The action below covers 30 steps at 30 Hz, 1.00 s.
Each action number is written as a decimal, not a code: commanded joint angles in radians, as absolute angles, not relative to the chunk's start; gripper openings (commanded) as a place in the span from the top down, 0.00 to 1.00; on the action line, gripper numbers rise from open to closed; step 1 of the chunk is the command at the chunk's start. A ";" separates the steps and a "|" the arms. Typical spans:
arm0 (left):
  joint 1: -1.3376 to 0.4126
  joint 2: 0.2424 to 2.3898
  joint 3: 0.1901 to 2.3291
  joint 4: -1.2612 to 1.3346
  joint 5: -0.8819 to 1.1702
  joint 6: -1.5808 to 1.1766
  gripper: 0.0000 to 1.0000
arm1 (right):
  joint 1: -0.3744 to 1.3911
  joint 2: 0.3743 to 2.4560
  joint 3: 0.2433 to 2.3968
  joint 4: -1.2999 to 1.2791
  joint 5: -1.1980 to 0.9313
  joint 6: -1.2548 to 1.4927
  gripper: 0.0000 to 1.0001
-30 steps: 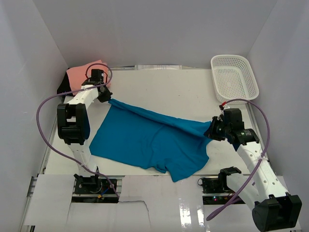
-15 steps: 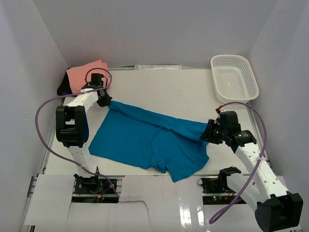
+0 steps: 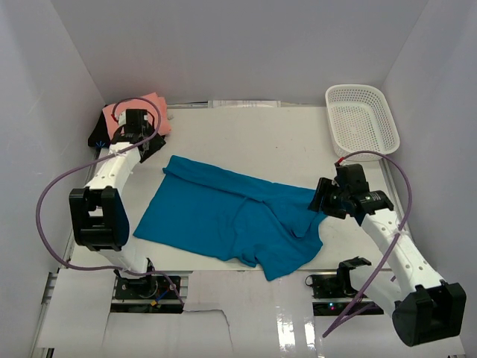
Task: Fold and stack the t-shirts
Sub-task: Fold the flattened tshirt in 1/3 of the way
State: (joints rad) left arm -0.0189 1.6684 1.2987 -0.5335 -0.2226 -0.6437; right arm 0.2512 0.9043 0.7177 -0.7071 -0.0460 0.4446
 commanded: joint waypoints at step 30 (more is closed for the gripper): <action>-0.127 1.983 1.517 -0.489 0.371 -0.472 0.90 | 0.209 1.463 0.904 -0.523 0.043 0.489 0.78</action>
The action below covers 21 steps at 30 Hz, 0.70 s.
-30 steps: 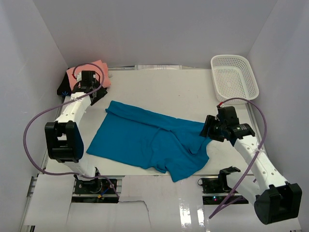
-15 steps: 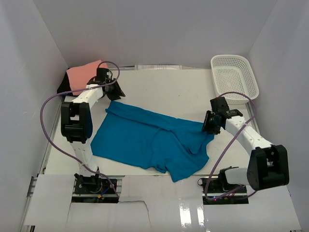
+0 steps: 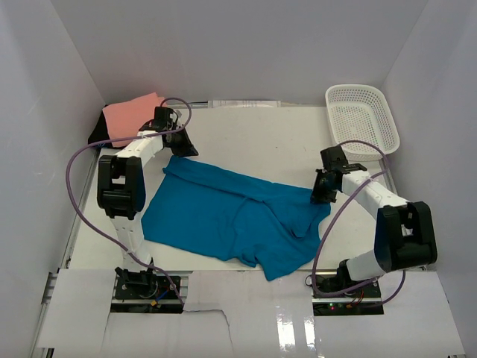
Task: Fold and stack the t-shirts
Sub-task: Fold the flattened tshirt in 1/3 of the way
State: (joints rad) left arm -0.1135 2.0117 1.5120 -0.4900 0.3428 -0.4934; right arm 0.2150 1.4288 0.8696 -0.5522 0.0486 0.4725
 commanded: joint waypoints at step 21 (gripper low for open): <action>-0.156 1.985 1.399 -0.534 0.292 -0.439 0.92 | 0.209 1.626 0.943 -0.482 0.032 0.486 0.78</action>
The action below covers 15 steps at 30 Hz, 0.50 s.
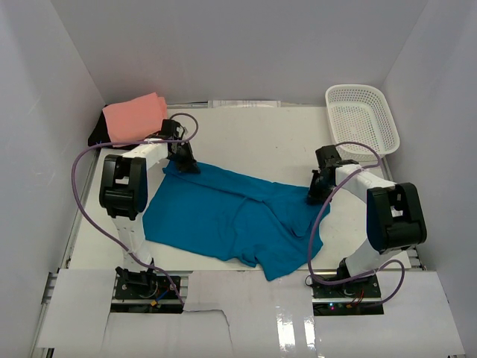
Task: Fold and stack the t-shirts
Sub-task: Fold the flattened tshirt in 1/3 of the way
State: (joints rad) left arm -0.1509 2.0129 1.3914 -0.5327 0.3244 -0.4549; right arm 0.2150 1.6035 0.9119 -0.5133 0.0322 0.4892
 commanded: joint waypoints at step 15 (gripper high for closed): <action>-0.147 2.160 1.572 -0.630 0.157 -0.472 0.94 | 0.164 1.825 1.175 -0.537 0.031 0.440 0.75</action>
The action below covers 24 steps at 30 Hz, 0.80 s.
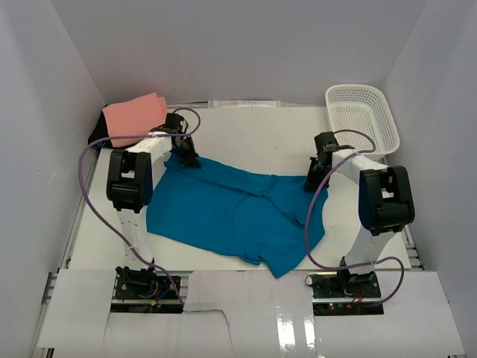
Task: Fold and stack the t-shirts
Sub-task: Fold the flattened tshirt in 1/3 of the way
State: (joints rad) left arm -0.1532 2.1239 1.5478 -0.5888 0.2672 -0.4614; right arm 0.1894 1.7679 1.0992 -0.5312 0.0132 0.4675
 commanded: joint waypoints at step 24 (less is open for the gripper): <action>-0.118 2.109 1.583 -0.678 0.064 -0.650 1.00 | 0.107 2.266 1.879 -0.730 0.018 0.305 0.72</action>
